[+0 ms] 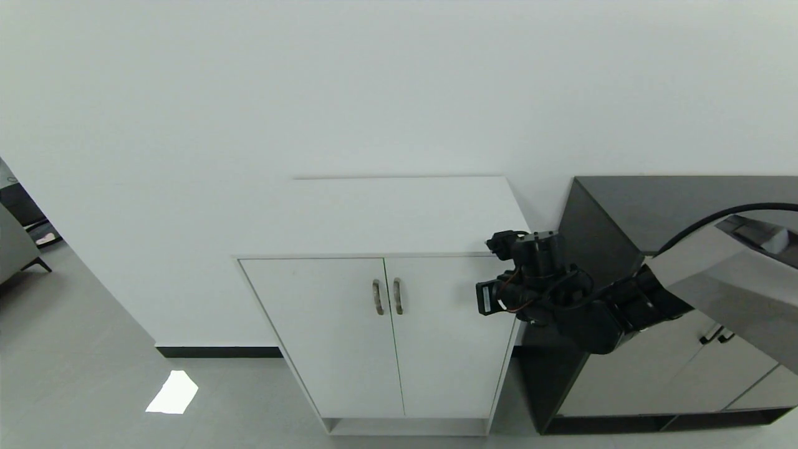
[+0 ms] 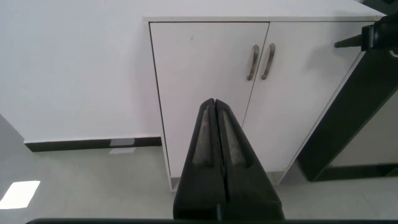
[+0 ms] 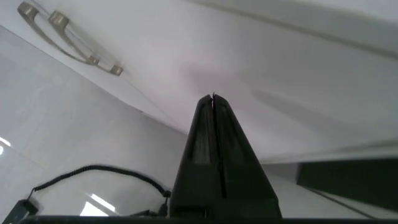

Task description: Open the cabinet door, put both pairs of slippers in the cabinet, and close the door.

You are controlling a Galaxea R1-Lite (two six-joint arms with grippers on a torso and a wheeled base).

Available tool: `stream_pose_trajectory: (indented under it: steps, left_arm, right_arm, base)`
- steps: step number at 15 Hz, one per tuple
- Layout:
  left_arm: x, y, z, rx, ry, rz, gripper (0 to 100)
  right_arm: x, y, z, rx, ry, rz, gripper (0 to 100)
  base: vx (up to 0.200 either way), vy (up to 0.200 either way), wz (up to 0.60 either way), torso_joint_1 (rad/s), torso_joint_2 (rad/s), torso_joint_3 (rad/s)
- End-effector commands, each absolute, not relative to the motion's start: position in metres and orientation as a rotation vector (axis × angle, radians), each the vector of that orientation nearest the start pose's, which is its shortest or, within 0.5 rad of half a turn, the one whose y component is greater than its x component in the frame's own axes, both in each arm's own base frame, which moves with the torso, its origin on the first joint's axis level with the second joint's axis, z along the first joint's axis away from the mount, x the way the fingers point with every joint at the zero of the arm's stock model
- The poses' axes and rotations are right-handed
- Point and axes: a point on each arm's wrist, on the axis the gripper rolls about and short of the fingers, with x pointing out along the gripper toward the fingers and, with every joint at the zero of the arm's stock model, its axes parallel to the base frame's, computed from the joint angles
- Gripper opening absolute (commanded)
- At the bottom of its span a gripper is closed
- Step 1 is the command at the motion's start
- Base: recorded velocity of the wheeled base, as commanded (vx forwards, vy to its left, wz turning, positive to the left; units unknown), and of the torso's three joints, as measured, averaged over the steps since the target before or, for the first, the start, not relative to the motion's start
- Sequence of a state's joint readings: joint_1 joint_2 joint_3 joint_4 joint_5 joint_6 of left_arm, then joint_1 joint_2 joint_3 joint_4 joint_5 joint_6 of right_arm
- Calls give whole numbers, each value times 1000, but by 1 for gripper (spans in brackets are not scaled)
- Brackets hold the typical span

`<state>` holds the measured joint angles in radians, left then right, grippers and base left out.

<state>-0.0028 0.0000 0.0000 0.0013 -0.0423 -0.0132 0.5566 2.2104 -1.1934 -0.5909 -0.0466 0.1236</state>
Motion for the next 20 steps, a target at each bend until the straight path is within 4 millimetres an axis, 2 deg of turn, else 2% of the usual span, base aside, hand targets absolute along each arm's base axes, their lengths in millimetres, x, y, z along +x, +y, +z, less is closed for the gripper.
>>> stream_pose_trajectory:
  steps: [1,5,8,9,11,16,20]
  left_arm:
    - [-23,-1,75,-14,2,-46,0]
    - [-23,-1,75,-12,3,-48,0]
    - [-23,-1,75,-15,3,-44,0]
    - [-23,-1,75,-15,2,-43,0]
    - [-23,-1,75,-17,2,-29,0]
    - [-23,-1,75,-17,3,-29,0]
    - [-23,-1,75,-17,2,-29,0]
  right_arm:
    - [309,214,122,-37,423,433,0]
    - [239,163,139,-63,444,371,0]
    - [203,122,136,-100,509,269,0]
    - [195,115,136,-104,519,263,0]
    - [162,94,132,-122,550,261,0]
    - [117,67,113,-138,576,264,0]
    - [97,58,102,-201,573,310,0]
  base:
    - [0,0,0,0,0,0]
    - [0,0,0,0,0,0]
    - [0,0,0,0,0,0]
    - [0,0,0,0,0,0]
    - [0,0,0,0,0,0]
    - [0,0,0,0,0,0]
    - [0,0,0,0,0,0]
